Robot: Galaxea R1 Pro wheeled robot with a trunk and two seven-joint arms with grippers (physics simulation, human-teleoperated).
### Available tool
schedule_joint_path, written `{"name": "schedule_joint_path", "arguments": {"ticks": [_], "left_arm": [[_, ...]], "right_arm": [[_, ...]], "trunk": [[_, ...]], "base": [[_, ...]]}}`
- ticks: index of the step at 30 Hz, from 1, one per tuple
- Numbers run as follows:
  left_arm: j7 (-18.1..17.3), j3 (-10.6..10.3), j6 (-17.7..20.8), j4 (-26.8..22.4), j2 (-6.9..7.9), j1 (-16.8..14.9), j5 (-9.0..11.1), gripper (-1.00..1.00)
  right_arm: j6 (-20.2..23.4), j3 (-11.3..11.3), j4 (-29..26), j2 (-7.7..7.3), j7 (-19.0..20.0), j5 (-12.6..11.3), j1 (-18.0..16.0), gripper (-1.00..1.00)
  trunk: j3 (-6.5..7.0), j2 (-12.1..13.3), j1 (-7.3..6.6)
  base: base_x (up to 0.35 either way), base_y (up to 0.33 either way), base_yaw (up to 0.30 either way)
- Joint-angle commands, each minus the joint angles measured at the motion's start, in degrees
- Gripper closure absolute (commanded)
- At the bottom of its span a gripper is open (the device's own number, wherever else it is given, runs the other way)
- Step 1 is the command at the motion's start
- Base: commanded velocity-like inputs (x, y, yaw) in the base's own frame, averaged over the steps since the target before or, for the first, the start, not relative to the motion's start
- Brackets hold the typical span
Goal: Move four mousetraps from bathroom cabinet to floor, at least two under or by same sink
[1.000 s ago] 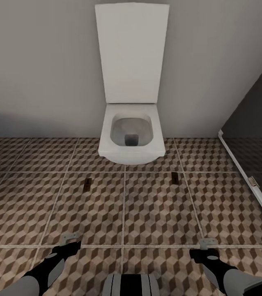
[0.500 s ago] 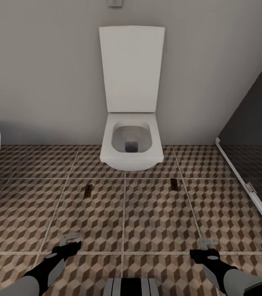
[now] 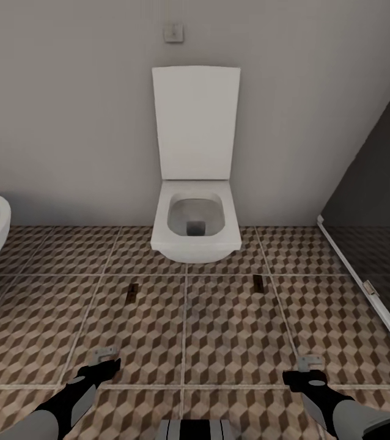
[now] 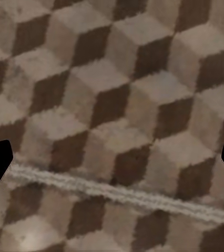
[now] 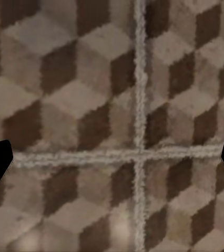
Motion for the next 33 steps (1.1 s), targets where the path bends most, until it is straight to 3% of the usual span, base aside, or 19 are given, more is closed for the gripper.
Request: {"name": "schedule_joint_path", "arguments": {"ticks": [1, 33], "left_arm": [[0.28, -0.49, -0.17, 0.0, 0.03, -0.02, 0.4, -1.0], [0.38, -0.37, 0.45, 0.37, 0.1, -0.02, 0.63, -1.0]], "right_arm": [[-0.21, 0.47, 0.06, 0.01, -0.07, -0.57, -0.04, -1.0], [-0.14, 0.44, 0.06, 0.08, -0.2, -0.58, -0.04, -1.0]], "trunk": [[0.19, 0.0, -0.03], [7.28, 0.43, -0.86]], "base": [[0.0, 0.0, 0.0], [0.0, 0.0, 0.0]]}}
